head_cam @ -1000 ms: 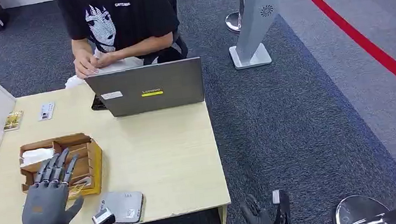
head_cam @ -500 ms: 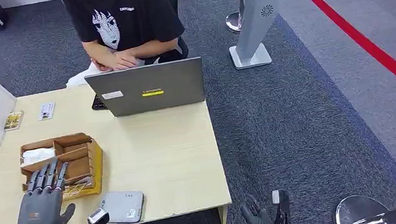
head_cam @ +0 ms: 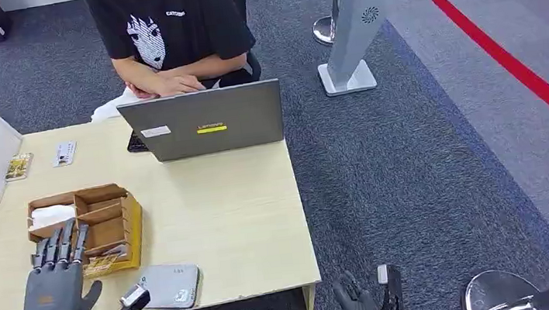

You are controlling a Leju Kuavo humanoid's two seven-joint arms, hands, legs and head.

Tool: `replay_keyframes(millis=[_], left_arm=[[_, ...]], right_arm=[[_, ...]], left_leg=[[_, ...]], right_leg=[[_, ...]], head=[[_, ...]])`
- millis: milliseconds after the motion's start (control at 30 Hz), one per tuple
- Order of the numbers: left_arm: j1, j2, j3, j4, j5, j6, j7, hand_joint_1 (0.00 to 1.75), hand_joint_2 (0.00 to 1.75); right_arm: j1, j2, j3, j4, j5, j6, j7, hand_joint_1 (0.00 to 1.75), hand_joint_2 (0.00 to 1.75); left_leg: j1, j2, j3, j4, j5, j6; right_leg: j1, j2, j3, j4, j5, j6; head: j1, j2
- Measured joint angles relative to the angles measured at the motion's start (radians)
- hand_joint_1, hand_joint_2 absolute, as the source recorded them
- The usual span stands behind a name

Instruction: Pass the card to the sensor for recognition and then transmit it.

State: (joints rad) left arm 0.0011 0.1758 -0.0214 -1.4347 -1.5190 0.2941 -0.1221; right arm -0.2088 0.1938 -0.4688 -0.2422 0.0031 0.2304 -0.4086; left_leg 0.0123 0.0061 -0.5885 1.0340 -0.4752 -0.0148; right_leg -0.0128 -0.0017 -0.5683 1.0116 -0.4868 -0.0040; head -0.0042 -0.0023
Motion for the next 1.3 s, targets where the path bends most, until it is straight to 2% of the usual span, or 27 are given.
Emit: replay_keyframes(millis=[200,367,400,867,933,1000,1167,1300], left_arm=[[-0.015,-0.014,0.000,0.040,-0.019,0.001,-0.002,0.00,1.75],[-0.042,-0.029,0.000,0.079,-0.044,0.037,0.004,0.00,1.75],[-0.046,-0.032,0.000,0.085,-0.045,0.043,0.004,1.75,1.75],[-0.055,-0.046,0.000,0.104,-0.045,0.057,0.000,1.75,1.75],[-0.054,-0.046,0.000,0.102,-0.038,0.074,-0.008,1.75,1.75],[-0.050,-0.045,0.000,0.079,-0.029,0.079,-0.015,1.75,1.75],[-0.045,-0.038,0.000,-0.031,-0.020,0.042,-0.019,1.75,1.75],[-0.043,-0.036,0.000,-0.072,-0.019,0.040,-0.019,1.75,1.75]], right_arm=[[0.000,0.000,0.000,0.000,0.007,0.000,0.001,0.00,1.75],[0.000,0.000,0.000,0.000,0.018,0.000,0.002,0.00,1.75],[0.000,0.000,0.000,0.000,0.018,0.000,0.002,0.00,1.75],[0.001,0.001,0.000,0.000,0.021,0.000,0.000,0.00,1.75],[0.001,0.001,0.000,0.000,0.021,0.000,0.000,0.00,1.75],[0.002,0.001,0.000,0.000,0.022,0.000,0.000,0.00,1.75],[0.002,0.000,-0.001,0.000,0.028,0.000,0.000,0.00,1.75],[0.002,0.000,-0.002,0.000,0.029,0.000,0.000,0.00,1.75]], left_leg=[[0.000,0.000,0.000,0.000,0.000,0.000],[0.000,0.000,0.000,0.000,0.000,0.000],[0.000,0.000,0.000,0.000,0.000,0.000],[0.000,0.000,0.000,0.000,0.000,0.000],[0.000,0.000,0.000,0.000,0.000,0.000],[0.000,0.000,0.000,0.000,0.000,0.000],[0.000,0.000,0.000,0.000,0.000,0.000],[0.000,0.000,0.000,0.000,0.000,0.000]], right_leg=[[0.000,0.000,0.000,0.000,0.000,0.000],[0.000,0.000,0.000,0.000,0.000,0.000],[0.000,0.000,0.000,0.000,0.000,0.000],[0.000,0.000,0.000,0.000,0.000,0.000],[0.000,0.000,0.000,0.000,0.000,0.000],[0.000,0.000,0.000,0.000,0.000,0.000],[0.000,0.000,0.000,0.000,0.000,0.000],[0.000,0.000,0.000,0.000,0.000,0.000]], head=[[0.000,0.000],[0.000,0.000],[0.000,0.000],[0.000,0.000],[0.000,0.000],[0.000,0.000],[0.000,0.000],[0.000,0.000]])
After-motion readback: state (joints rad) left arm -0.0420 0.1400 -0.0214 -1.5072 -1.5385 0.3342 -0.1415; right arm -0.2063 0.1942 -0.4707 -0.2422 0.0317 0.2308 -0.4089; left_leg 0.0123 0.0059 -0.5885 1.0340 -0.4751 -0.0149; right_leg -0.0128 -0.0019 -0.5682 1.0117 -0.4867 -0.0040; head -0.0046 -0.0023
